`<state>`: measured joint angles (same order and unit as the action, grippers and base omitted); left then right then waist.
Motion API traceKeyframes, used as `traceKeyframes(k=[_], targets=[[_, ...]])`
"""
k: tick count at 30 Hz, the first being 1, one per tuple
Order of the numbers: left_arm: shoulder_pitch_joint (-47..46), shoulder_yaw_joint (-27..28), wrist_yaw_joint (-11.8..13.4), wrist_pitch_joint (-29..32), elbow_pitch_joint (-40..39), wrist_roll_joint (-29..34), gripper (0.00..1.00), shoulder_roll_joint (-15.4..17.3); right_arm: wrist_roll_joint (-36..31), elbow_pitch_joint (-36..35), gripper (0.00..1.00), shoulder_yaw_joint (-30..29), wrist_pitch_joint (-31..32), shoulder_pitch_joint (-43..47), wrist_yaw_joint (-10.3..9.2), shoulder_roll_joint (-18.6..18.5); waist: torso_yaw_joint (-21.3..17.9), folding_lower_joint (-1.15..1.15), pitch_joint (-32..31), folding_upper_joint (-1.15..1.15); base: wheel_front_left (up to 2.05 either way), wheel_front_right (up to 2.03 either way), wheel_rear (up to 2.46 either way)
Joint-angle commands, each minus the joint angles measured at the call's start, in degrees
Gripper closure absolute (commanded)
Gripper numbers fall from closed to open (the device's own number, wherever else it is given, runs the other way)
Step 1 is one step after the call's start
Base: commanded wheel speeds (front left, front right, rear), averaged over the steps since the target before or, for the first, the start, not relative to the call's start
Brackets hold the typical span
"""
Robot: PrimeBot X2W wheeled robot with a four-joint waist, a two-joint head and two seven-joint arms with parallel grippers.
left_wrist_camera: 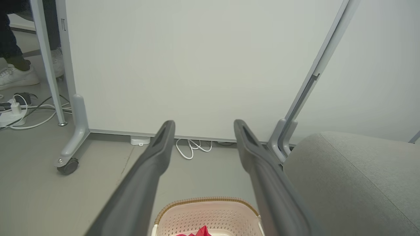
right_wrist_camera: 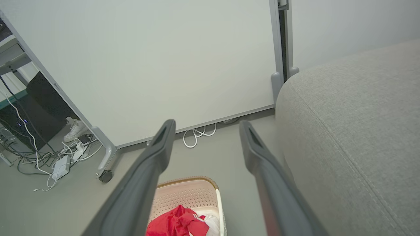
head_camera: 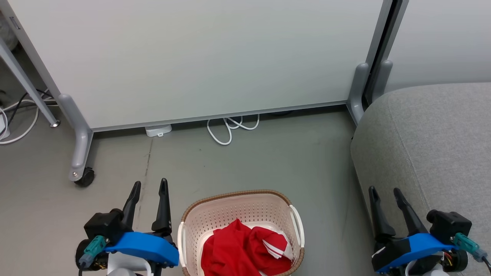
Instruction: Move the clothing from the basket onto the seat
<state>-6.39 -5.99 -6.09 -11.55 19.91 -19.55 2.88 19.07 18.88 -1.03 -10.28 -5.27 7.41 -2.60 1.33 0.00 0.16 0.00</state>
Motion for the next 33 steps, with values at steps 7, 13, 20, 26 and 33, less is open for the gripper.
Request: traceKeyframes(k=[7,13,20,26,33], targets=[[-1.48,-0.62,-0.26,-1.24,0.60,3.88,0.00,0.12,-4.32,0.02,0.00,-0.18,-1.11,-0.81,0.11,-0.40,0.32,0.00,-0.05,0.00,0.00,0.00,0.00],[-1.80,-1.09,-0.35,-1.88,1.05,6.64,0.00,0.11,-6.81,0.22,0.00,-0.06,-1.67,-0.84,0.12,-0.42,0.53,0.00,0.05,0.00,0.00,0.00,0.00],[-2.09,-1.33,-0.50,-2.70,1.33,9.50,0.00,0.12,-9.62,0.35,0.00,0.28,-2.39,-0.95,0.12,-0.43,0.59,0.00,0.20,0.00,0.00,0.00,0.00],[-2.14,-1.47,-0.50,-3.19,1.30,11.44,0.00,0.12,-11.70,0.42,0.00,0.32,-2.90,-1.06,0.10,-0.44,0.65,0.00,0.27,0.00,0.00,0.00,0.00],[-2.16,-1.22,-0.57,-3.74,1.29,12.94,0.00,0.10,-13.08,0.59,0.00,-0.04,-3.58,-1.19,0.09,-0.44,0.80,0.00,0.21,0.00,0.00,0.00,0.00]])
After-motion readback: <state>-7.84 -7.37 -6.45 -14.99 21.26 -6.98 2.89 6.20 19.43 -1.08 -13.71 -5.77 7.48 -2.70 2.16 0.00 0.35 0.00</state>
